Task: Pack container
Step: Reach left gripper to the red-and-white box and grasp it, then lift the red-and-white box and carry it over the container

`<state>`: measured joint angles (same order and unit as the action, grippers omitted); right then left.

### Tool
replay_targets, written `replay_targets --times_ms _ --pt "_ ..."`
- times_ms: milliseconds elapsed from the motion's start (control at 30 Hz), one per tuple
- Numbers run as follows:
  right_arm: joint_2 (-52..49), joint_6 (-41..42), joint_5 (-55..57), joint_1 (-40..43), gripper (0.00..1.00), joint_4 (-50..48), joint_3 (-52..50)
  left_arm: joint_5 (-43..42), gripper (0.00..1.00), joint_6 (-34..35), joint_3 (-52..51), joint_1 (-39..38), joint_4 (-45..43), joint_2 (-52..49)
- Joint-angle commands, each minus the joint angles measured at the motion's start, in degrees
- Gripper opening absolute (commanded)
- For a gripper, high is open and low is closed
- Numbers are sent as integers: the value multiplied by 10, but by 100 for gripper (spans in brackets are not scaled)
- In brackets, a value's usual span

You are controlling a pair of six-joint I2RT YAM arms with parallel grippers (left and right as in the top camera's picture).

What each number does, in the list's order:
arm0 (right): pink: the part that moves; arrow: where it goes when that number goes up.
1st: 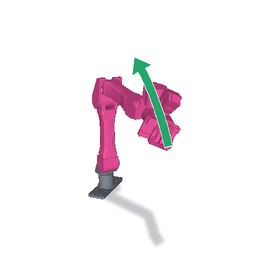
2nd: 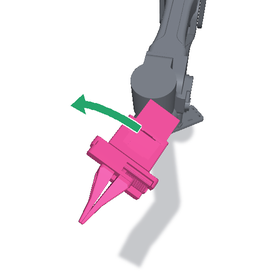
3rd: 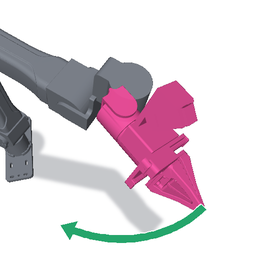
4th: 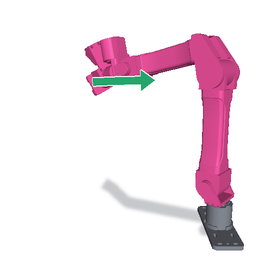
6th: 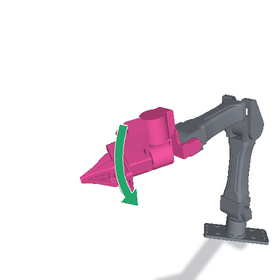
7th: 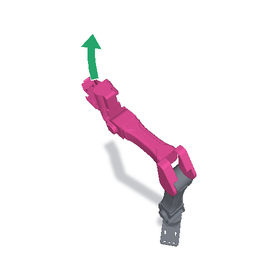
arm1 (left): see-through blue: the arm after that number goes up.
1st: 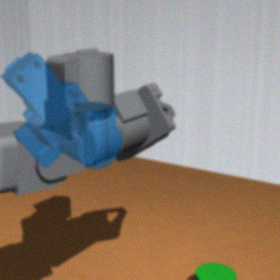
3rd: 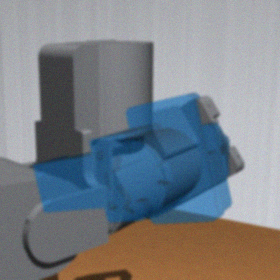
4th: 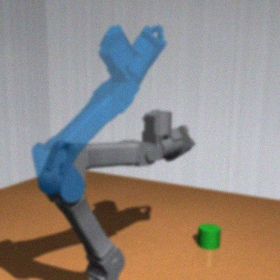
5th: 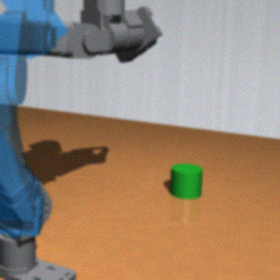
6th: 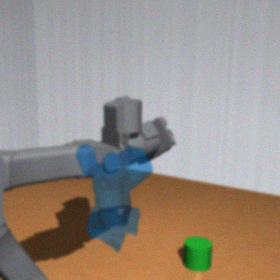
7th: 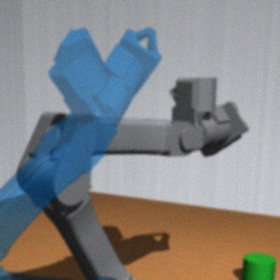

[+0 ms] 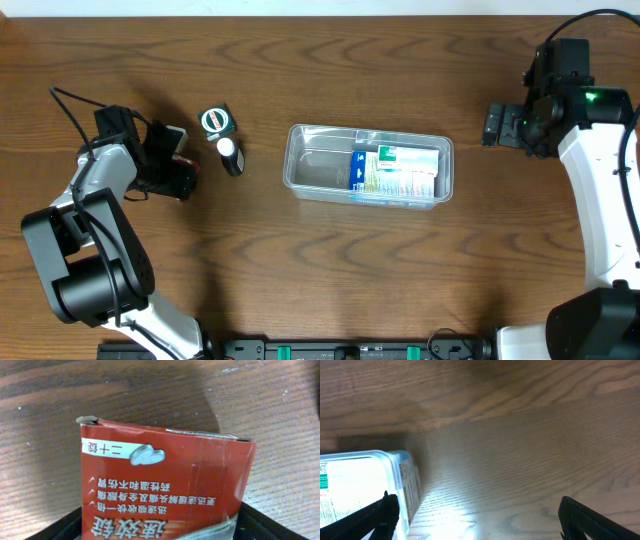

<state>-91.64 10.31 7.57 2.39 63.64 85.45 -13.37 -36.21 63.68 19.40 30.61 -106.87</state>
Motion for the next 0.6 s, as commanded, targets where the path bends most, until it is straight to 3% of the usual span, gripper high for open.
replay_targets --times_ms 0,567 --pt "13 10 8 3 99 1 9 -6 77 29 7 -1 1 -3" --pt "13 10 8 3 99 1 9 -5 59 90 7 -1 12 17"
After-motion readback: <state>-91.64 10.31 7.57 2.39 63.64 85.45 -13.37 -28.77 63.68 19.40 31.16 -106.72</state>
